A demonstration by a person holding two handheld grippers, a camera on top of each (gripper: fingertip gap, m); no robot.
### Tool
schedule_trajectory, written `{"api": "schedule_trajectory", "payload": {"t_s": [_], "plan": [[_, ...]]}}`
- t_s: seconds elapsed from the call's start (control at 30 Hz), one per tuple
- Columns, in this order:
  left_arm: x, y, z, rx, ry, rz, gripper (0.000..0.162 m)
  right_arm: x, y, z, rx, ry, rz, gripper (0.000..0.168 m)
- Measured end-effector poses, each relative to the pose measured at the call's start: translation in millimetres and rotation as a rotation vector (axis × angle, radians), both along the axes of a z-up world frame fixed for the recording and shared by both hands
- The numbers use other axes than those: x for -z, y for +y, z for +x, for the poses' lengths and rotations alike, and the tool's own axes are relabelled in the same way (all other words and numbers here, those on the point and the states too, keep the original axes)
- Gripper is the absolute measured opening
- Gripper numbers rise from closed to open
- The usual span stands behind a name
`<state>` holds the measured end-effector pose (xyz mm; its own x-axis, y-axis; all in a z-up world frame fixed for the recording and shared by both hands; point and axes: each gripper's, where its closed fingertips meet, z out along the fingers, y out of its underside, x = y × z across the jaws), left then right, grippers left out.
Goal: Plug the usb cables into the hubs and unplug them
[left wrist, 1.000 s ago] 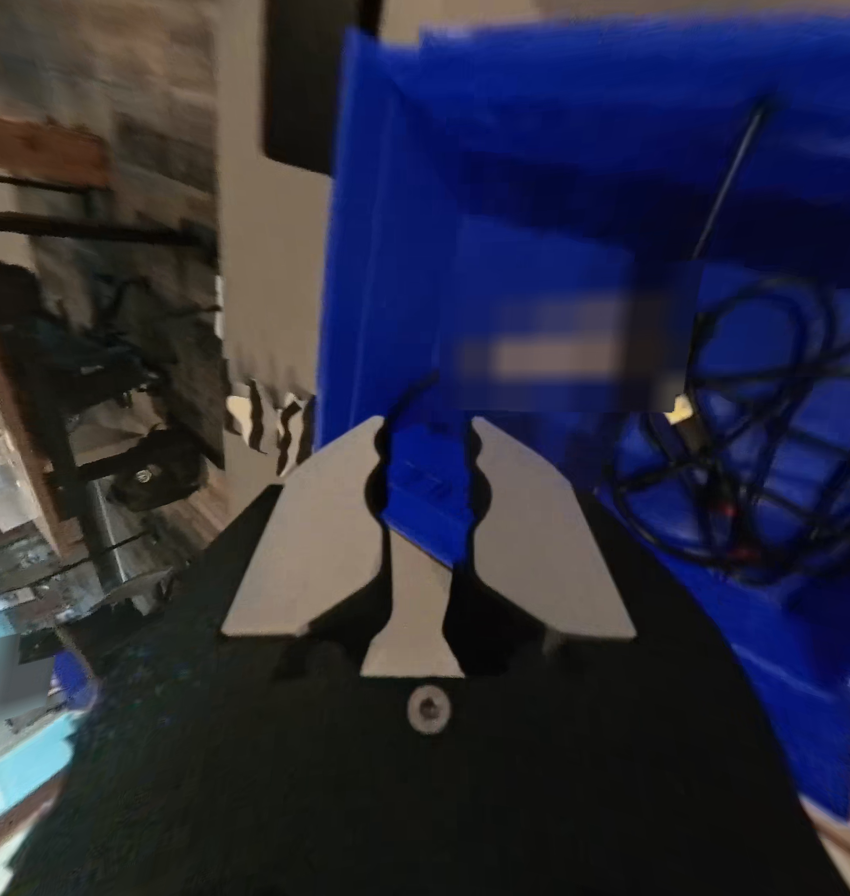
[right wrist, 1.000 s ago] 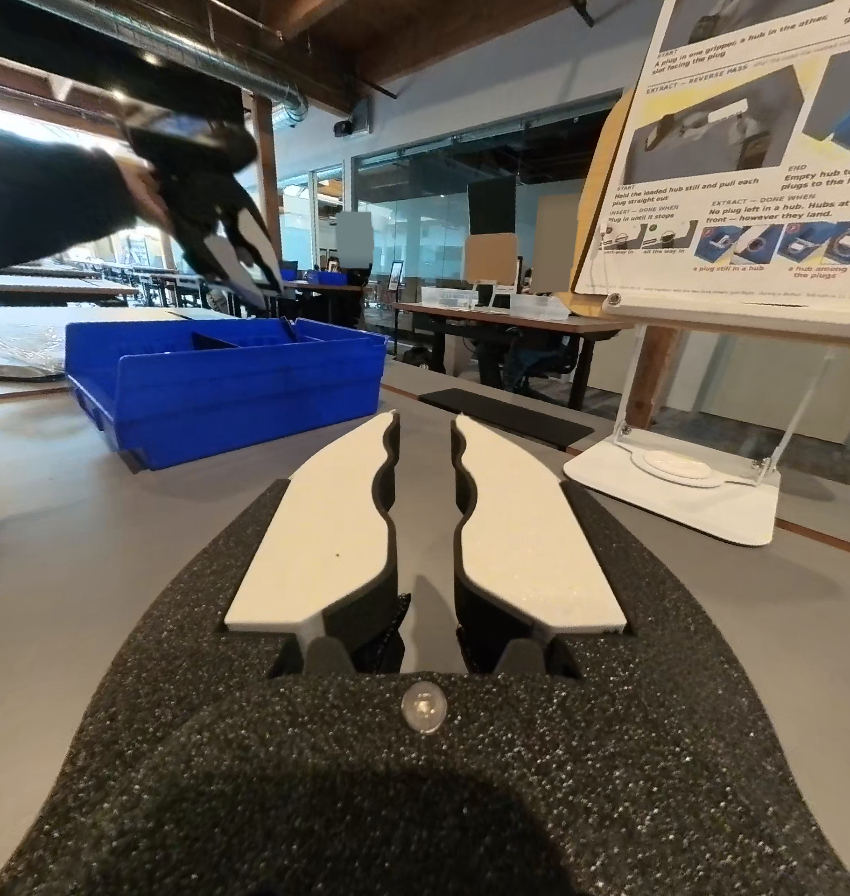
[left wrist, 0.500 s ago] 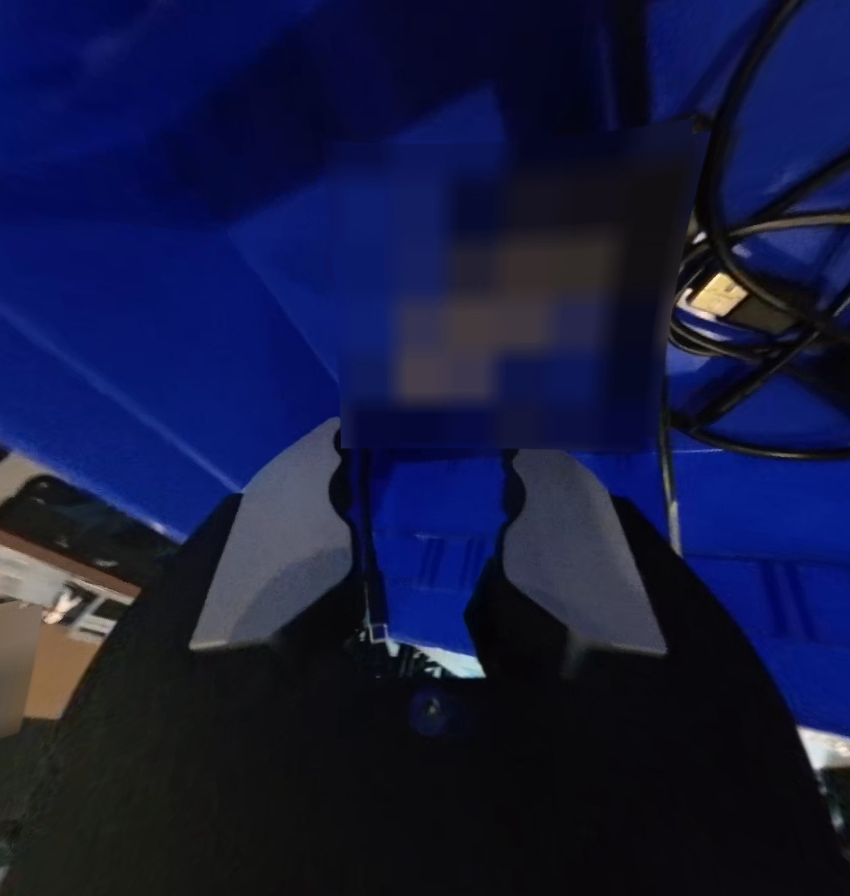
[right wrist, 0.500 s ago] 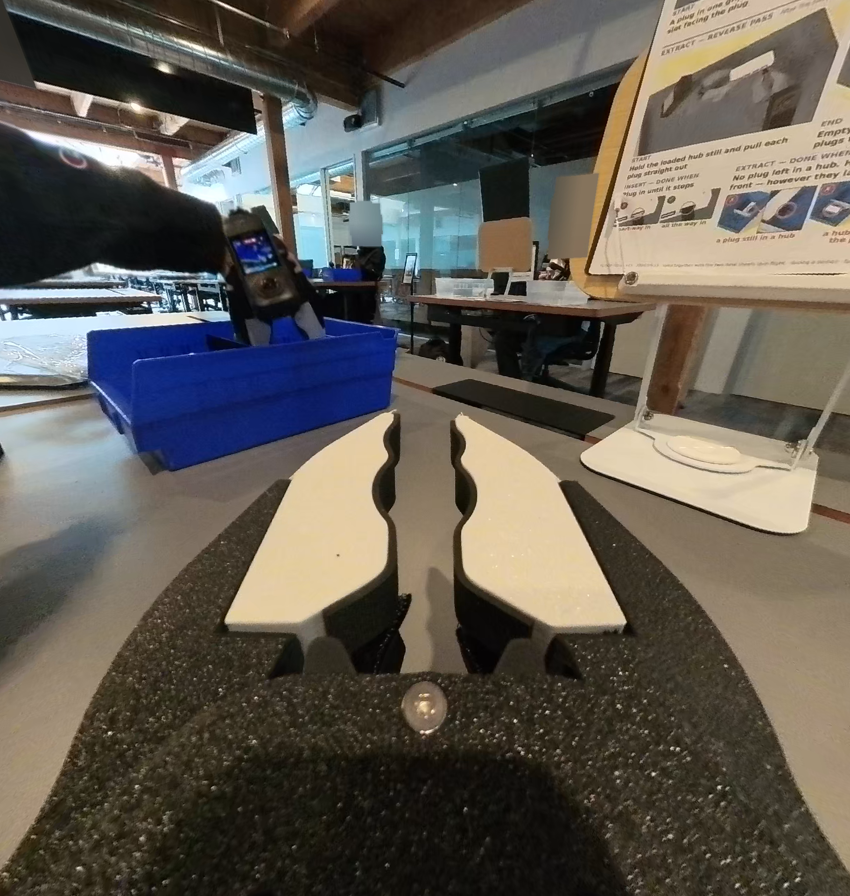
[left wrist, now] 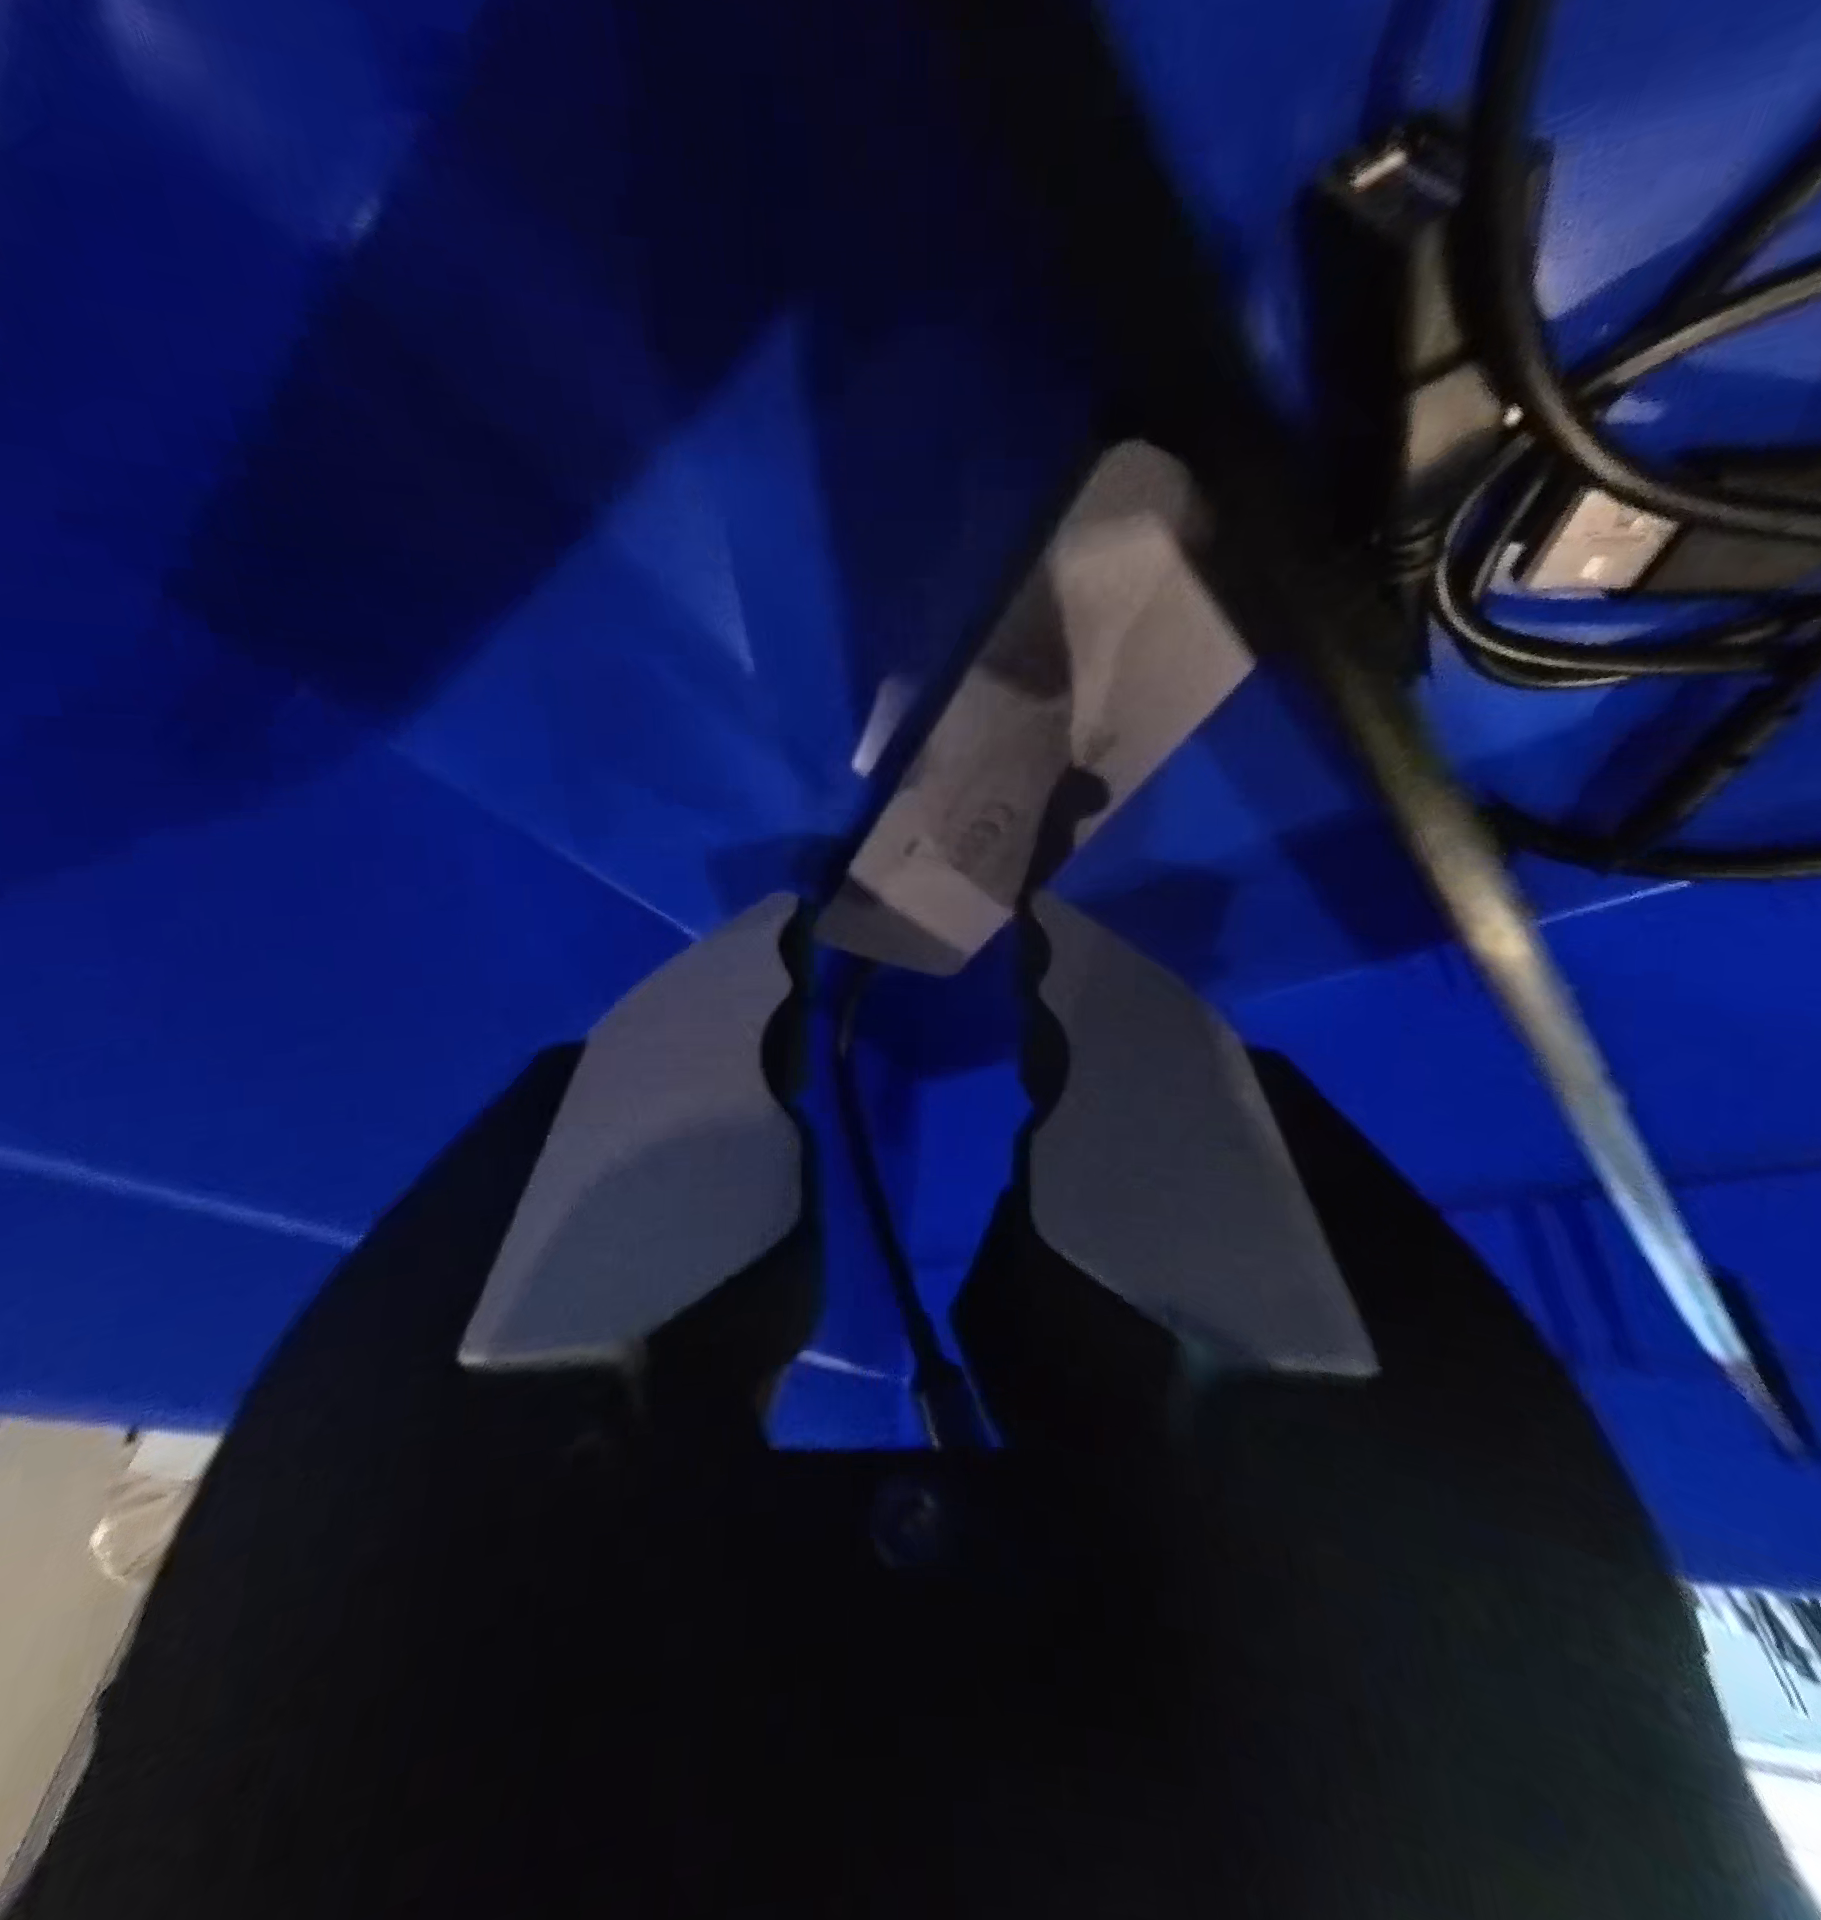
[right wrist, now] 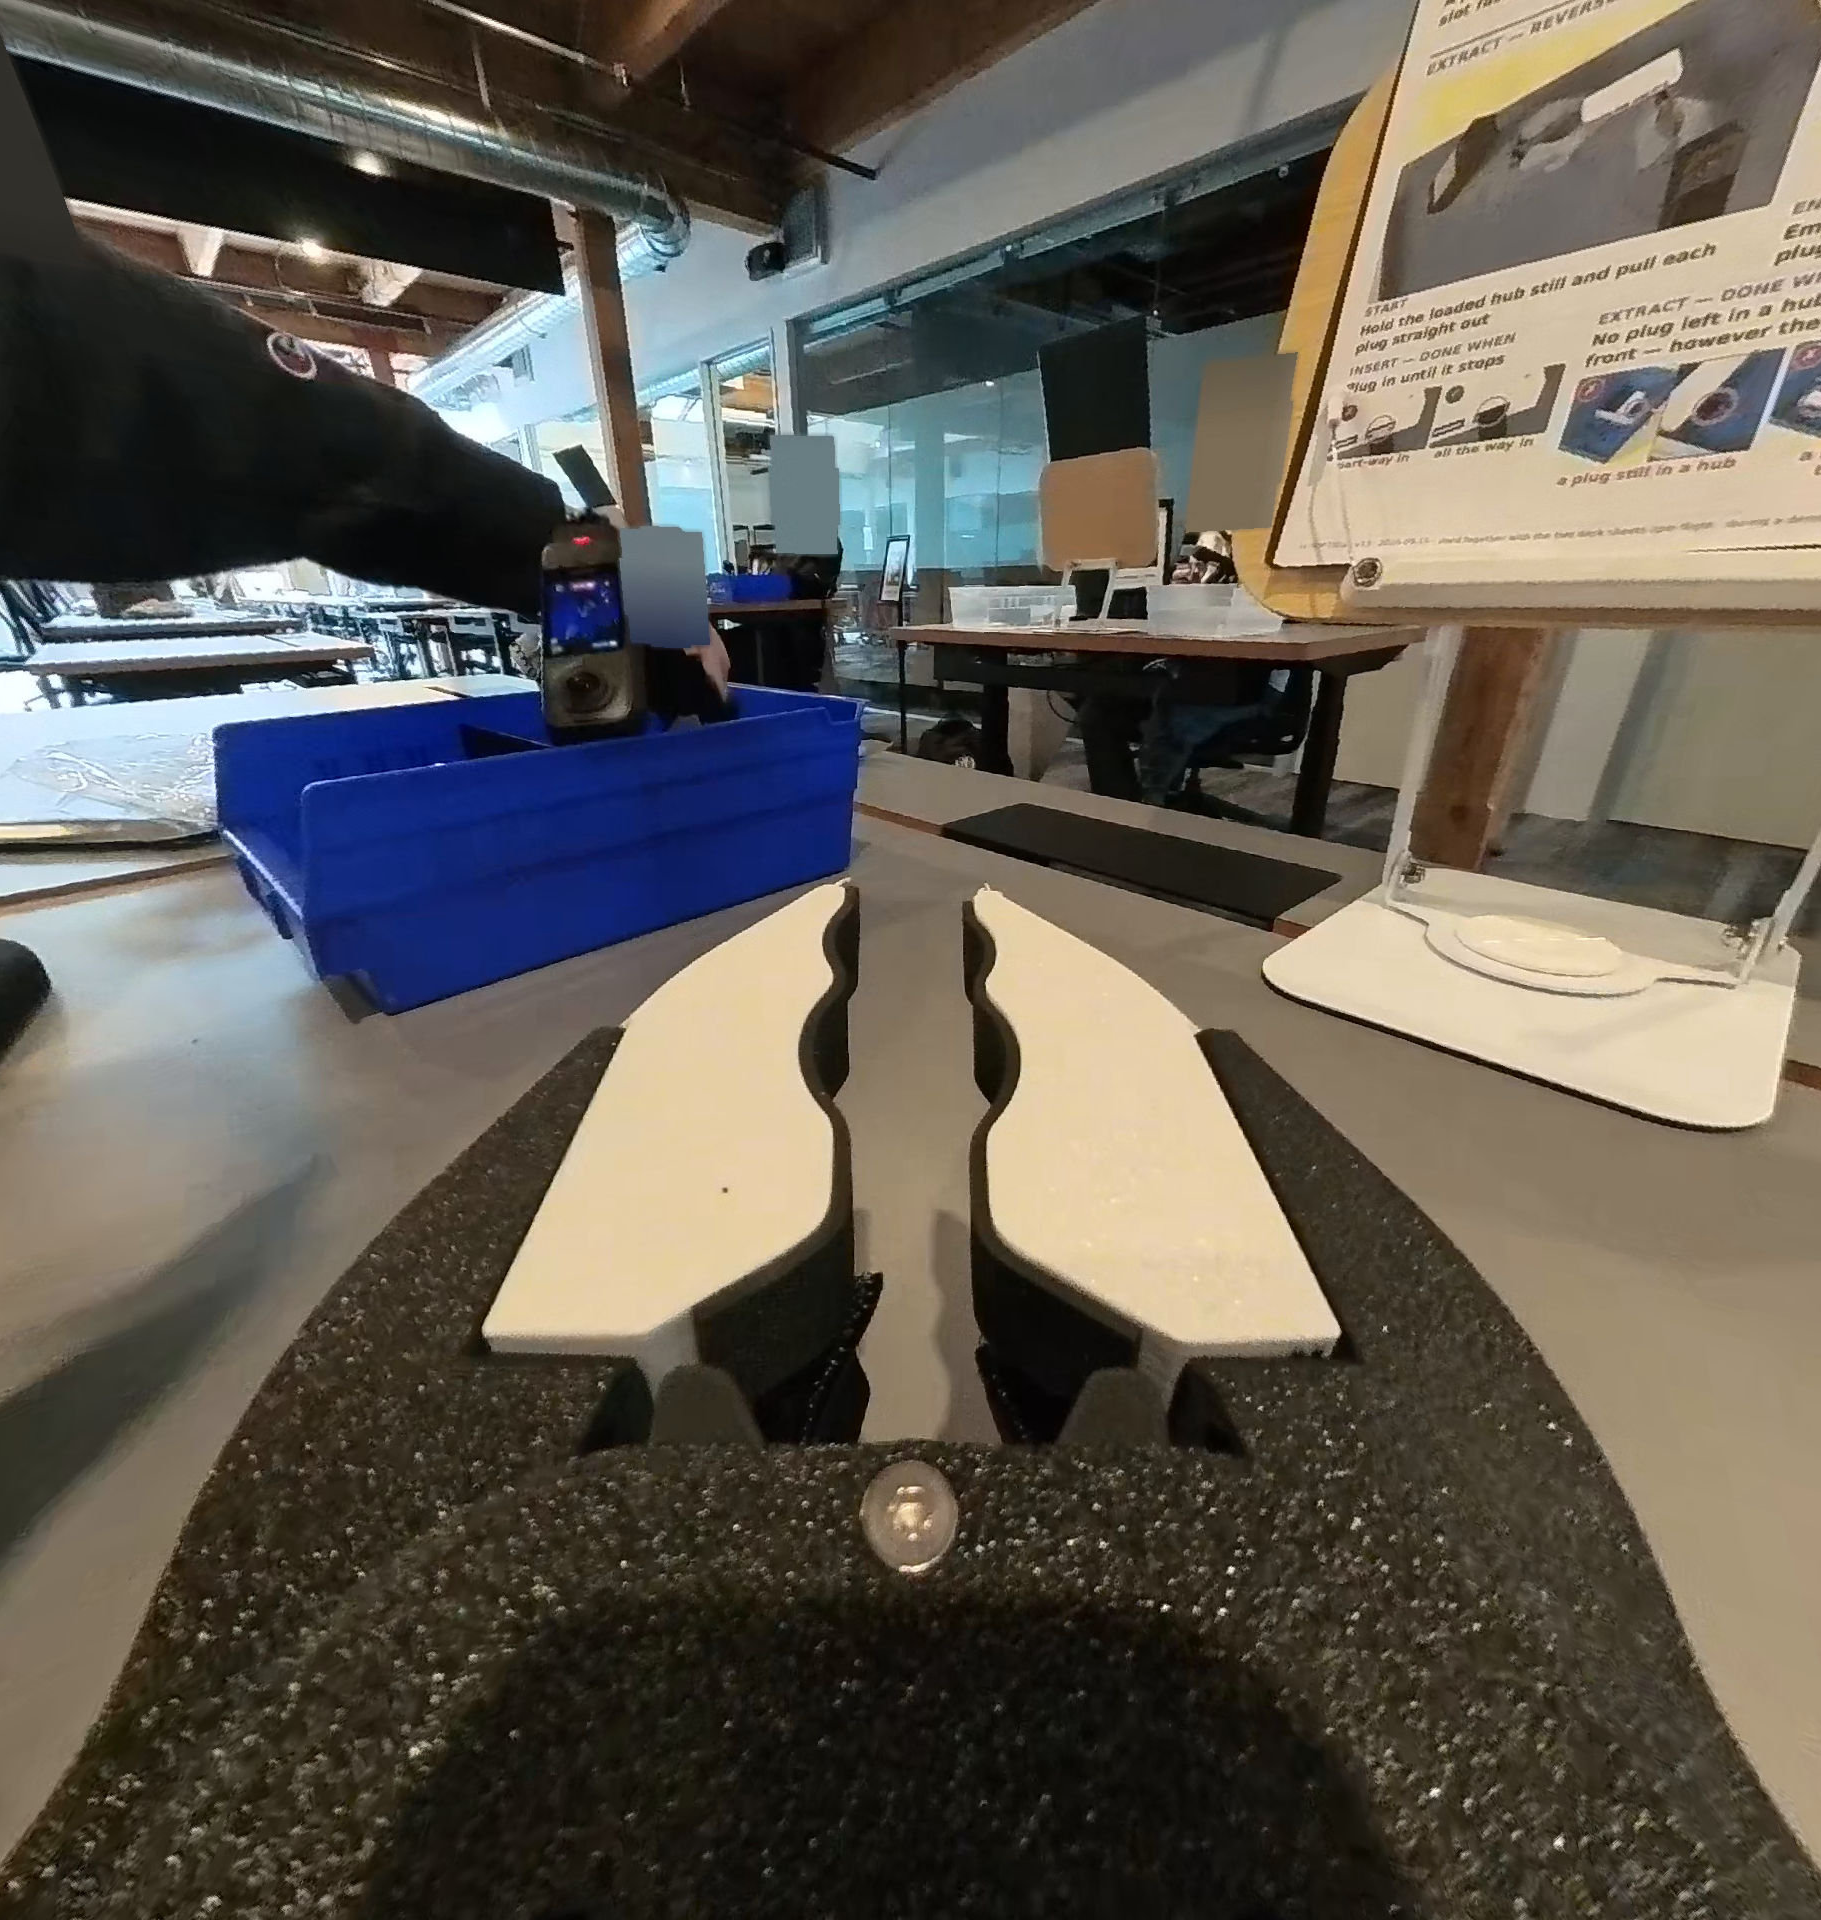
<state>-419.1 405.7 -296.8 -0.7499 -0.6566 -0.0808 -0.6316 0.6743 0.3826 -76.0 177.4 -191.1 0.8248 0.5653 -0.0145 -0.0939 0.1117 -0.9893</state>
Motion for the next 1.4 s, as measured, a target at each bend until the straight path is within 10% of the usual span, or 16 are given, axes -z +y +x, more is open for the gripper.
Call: {"api": "schedule_trajectory", "payload": {"t_s": [0.63, 0.83, 1.4], "plan": [[-27, 18, 3, -0.077, -0.103, 0.127, 0.0, 1, 0, -1, -0.015, 0.004, -0.013, 0.018], [-48, 21, -12, -0.624, -0.237, 0.063, 0.008, 1, -1, -2, -0.019, -0.003, -0.016, 0.017], [-18, 19, -14, 0.184, 0.008, 0.123, 0.064, 2, 1, -1, -0.034, 0.025, -0.037, 0.017]]}}
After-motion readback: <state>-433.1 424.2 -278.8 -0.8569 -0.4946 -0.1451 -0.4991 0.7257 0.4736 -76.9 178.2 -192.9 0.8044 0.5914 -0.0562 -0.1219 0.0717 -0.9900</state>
